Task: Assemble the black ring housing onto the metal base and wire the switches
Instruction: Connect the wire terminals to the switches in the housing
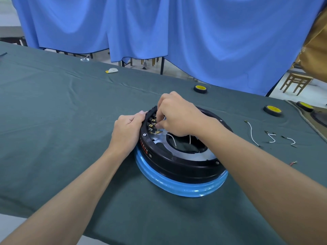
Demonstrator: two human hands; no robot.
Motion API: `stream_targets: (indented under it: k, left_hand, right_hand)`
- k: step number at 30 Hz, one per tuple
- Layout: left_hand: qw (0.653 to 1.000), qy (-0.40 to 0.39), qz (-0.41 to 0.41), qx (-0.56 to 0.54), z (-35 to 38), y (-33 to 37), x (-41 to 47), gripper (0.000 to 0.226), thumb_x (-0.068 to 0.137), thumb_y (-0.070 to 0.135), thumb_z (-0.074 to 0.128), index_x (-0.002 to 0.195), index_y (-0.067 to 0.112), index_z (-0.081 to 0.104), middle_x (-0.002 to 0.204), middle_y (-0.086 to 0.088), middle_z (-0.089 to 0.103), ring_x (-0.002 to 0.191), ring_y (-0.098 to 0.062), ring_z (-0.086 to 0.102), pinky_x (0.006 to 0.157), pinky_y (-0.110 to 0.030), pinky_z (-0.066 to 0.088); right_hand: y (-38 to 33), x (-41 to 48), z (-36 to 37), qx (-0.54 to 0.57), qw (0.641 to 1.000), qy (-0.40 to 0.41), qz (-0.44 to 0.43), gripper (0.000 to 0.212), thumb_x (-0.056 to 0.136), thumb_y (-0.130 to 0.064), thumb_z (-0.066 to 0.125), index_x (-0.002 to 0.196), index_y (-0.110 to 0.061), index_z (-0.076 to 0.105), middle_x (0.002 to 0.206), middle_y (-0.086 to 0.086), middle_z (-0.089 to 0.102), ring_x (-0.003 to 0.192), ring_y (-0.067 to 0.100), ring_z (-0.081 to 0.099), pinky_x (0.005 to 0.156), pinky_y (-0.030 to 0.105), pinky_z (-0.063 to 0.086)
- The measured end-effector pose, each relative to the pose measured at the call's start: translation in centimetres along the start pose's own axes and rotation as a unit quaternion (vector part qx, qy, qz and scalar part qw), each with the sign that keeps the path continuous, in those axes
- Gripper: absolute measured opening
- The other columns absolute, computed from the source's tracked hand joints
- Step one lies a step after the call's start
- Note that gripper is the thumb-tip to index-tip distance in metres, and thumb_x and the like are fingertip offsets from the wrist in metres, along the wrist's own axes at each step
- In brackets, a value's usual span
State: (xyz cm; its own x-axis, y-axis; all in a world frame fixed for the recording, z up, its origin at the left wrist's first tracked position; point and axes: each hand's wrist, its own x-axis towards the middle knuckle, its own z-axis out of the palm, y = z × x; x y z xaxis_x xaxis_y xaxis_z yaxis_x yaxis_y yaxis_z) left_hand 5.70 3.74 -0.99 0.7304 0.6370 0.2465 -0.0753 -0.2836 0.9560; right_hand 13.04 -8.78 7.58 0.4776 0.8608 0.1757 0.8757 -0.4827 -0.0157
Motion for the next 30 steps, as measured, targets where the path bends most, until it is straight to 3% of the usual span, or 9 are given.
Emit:
stream_targets:
  k: [4,8,9,10,12,14,17,22,30]
  left_hand:
    - [1.0,-0.001,-0.007,0.004,0.0,0.0,-0.1,0.056,0.086,0.046,0.053,0.056,0.004,0.031,0.054,-0.002,0.032,0.059,-0.019,0.031,0.063,-0.037,0.029]
    - [0.998,-0.021,-0.009,0.053,-0.2,0.4,-0.4,0.056,0.095,0.043,0.048,0.044,0.023,0.032,0.041,0.01,0.031,0.055,-0.02,0.03,0.063,-0.036,0.029]
    - [0.998,-0.028,-0.005,0.064,-0.2,0.4,-0.4,0.051,0.098,0.041,0.046,0.054,0.016,0.051,0.04,0.008,0.037,0.055,-0.025,0.033,0.064,-0.038,0.03]
    - [0.997,-0.03,0.004,0.069,-0.2,0.5,-0.6,0.033,0.099,0.041,0.045,0.072,0.023,0.043,0.045,0.004,0.048,0.06,-0.033,0.04,0.066,-0.042,0.032]
    - [0.997,-0.036,0.008,0.071,-0.2,0.7,-0.9,0.036,0.095,0.046,0.046,0.067,0.023,0.051,0.091,-0.009,0.07,0.092,-0.047,0.054,0.079,-0.056,0.042]
    - [0.996,-0.042,0.005,0.083,-0.3,0.8,-0.9,0.044,0.086,0.052,0.046,0.049,0.033,0.06,0.124,-0.013,0.058,0.114,-0.039,0.057,0.098,-0.057,0.041]
    - [0.997,-0.06,0.001,0.057,-0.5,0.7,-0.9,0.026,0.08,0.052,0.046,0.071,0.056,0.07,0.136,0.011,0.06,0.129,-0.007,0.051,0.112,-0.049,0.034]
    - [0.997,-0.066,0.008,0.044,-0.3,0.5,-0.8,0.022,0.081,0.05,0.045,0.091,0.063,0.06,0.139,0.017,0.056,0.13,-0.006,0.049,0.114,-0.047,0.033]
    - [0.997,-0.07,0.006,0.035,-0.3,0.2,-0.8,0.024,0.08,0.05,0.044,0.084,0.045,0.067,0.14,0.016,0.055,0.125,-0.002,0.05,0.113,-0.047,0.033]
  right_hand:
    - [-0.4,-0.1,0.5,0.017,1.0,0.017,0.007,0.01,0.087,-0.016,0.066,0.078,-0.014,0.071,0.111,0.002,0.053,0.109,0.024,0.042,0.081,0.039,0.047]
    - [-0.5,-0.3,0.8,0.015,0.999,0.035,0.016,0.009,0.087,-0.017,0.066,0.082,-0.011,0.07,0.115,0.003,0.05,0.113,0.025,0.038,0.087,0.04,0.045]
    - [-0.5,-0.4,0.9,0.011,0.999,0.037,0.018,0.009,0.087,-0.018,0.065,0.083,-0.011,0.07,0.117,0.002,0.05,0.115,0.025,0.037,0.087,0.039,0.044]
    - [-0.5,-0.4,1.0,0.007,0.999,0.039,0.02,0.01,0.087,-0.018,0.065,0.084,-0.01,0.07,0.119,0.002,0.049,0.116,0.025,0.035,0.087,0.039,0.044]
    - [-0.5,-0.5,1.1,0.005,0.999,0.043,0.027,0.011,0.087,-0.017,0.064,0.087,-0.008,0.069,0.122,0.003,0.048,0.118,0.025,0.034,0.087,0.039,0.044]
    - [-0.6,-0.5,1.2,0.007,0.998,0.044,0.038,0.01,0.087,-0.017,0.064,0.088,-0.008,0.068,0.123,0.003,0.047,0.118,0.025,0.033,0.087,0.039,0.044]
    - [-0.8,-0.5,1.3,0.013,0.998,0.043,0.054,0.009,0.086,-0.015,0.063,0.089,-0.008,0.068,0.123,0.003,0.046,0.118,0.024,0.033,0.087,0.038,0.044]
    - [-1.2,-0.6,1.1,0.033,0.996,0.04,0.069,0.006,0.085,-0.011,0.061,0.079,-0.013,0.061,0.124,0.003,0.047,0.119,0.025,0.032,0.085,0.037,0.043]
    - [-1.4,-0.5,1.4,0.048,0.993,0.041,0.098,0.008,0.086,-0.013,0.061,0.078,-0.01,0.062,0.121,0.005,0.048,0.12,0.026,0.032,0.084,0.036,0.042]
